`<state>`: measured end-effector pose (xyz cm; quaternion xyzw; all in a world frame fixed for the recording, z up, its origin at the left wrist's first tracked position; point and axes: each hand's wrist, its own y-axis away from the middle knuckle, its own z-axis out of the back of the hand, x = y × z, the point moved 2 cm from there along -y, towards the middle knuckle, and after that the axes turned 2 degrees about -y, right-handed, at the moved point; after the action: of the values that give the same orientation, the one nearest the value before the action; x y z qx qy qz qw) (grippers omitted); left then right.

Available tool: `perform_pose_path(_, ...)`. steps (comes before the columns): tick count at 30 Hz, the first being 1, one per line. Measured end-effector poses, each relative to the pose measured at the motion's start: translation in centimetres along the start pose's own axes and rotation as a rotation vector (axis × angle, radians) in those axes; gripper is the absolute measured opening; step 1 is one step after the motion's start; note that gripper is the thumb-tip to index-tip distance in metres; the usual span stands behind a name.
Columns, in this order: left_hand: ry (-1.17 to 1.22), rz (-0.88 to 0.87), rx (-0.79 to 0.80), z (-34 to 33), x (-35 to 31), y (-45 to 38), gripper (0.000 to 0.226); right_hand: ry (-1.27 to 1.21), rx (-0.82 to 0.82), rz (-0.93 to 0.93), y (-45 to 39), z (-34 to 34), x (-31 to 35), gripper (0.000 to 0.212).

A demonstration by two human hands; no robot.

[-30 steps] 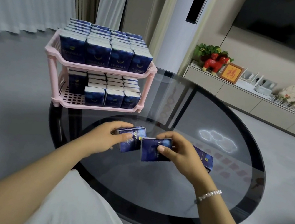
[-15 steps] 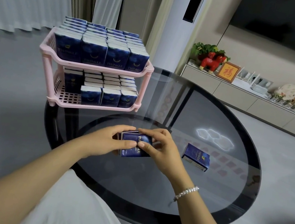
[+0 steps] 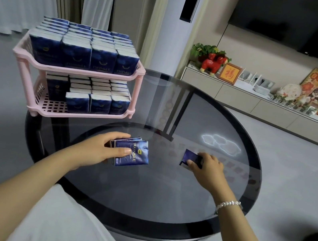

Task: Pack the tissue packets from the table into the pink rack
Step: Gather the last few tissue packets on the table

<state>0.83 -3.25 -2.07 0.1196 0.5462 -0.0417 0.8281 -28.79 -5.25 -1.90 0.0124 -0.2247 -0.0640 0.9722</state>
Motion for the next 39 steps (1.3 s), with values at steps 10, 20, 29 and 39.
perform_pose_path(10, 0.01, -0.011, -0.078, 0.8, 0.3, 0.6, 0.045, -0.582, 0.146, 0.195, 2.5, -1.0, 3.3, 0.019)
perform_pose_path(20, -0.091, -0.05, 0.011, 1.4, 1.5, 0.6, 0.044, -0.521, 0.112, 0.663, 4.2, -3.5, 9.5, 0.033)
perform_pose_path(29, -0.305, -0.089, 0.041, 0.7, 0.7, 1.5, 0.065, -0.561, 0.061, 0.637, 3.8, -6.3, 9.6, 0.032)
perform_pose_path(39, -0.559, -0.196, 0.073, 0.0, 0.9, 1.6, 0.096, -0.413, 0.441, 0.582, 1.7, -5.9, 9.8, 0.111)
